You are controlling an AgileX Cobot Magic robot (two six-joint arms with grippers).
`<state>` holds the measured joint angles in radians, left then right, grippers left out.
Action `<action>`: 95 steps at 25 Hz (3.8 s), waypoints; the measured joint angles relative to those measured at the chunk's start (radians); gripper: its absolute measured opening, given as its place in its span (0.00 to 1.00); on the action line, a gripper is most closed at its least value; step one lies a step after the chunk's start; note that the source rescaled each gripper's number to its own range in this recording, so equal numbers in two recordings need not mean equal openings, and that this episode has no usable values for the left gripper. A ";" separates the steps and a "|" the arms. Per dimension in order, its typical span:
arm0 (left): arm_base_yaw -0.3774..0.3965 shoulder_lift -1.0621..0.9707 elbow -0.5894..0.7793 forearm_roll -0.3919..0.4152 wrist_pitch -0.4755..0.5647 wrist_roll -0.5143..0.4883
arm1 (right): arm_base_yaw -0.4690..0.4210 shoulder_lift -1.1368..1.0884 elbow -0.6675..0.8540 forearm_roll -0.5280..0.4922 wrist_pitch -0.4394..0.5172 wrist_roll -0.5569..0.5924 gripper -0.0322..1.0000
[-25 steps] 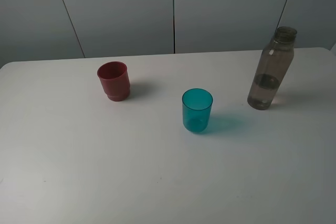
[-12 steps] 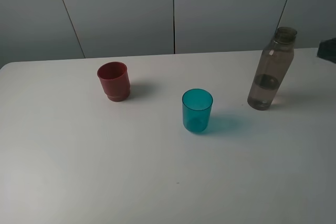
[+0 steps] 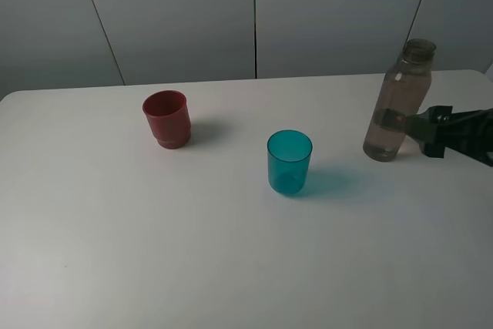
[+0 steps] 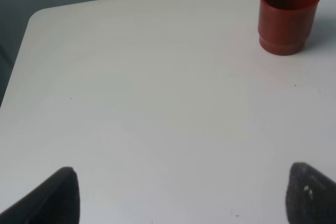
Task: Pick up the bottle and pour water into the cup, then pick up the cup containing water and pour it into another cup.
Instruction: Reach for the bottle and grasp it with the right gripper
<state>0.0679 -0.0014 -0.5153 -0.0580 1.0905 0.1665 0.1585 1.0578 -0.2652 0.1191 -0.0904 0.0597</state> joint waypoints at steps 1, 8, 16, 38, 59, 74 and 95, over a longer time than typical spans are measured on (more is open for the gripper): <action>0.000 0.000 0.000 0.000 0.000 0.000 | 0.000 0.030 0.002 -0.005 -0.023 0.000 1.00; 0.000 0.000 0.000 0.000 0.000 -0.002 | 0.000 0.290 0.009 -0.030 -0.165 0.000 1.00; 0.000 0.000 0.000 0.000 0.000 -0.002 | 0.000 0.494 0.009 -0.041 -0.502 0.000 1.00; 0.000 0.000 0.000 0.000 0.000 -0.002 | 0.000 0.770 -0.002 -0.027 -0.926 -0.018 1.00; 0.000 0.000 0.000 0.000 0.000 -0.002 | 0.000 0.935 -0.163 -0.022 -0.944 -0.051 1.00; 0.000 0.000 0.000 0.000 0.000 -0.002 | 0.000 0.937 -0.166 -0.001 -0.995 -0.051 1.00; 0.000 0.000 0.000 0.000 0.000 -0.004 | 0.000 0.939 -0.185 -0.005 -1.001 -0.016 0.09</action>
<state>0.0679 -0.0014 -0.5153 -0.0580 1.0905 0.1626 0.1585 1.9965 -0.4497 0.1143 -1.0914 0.0438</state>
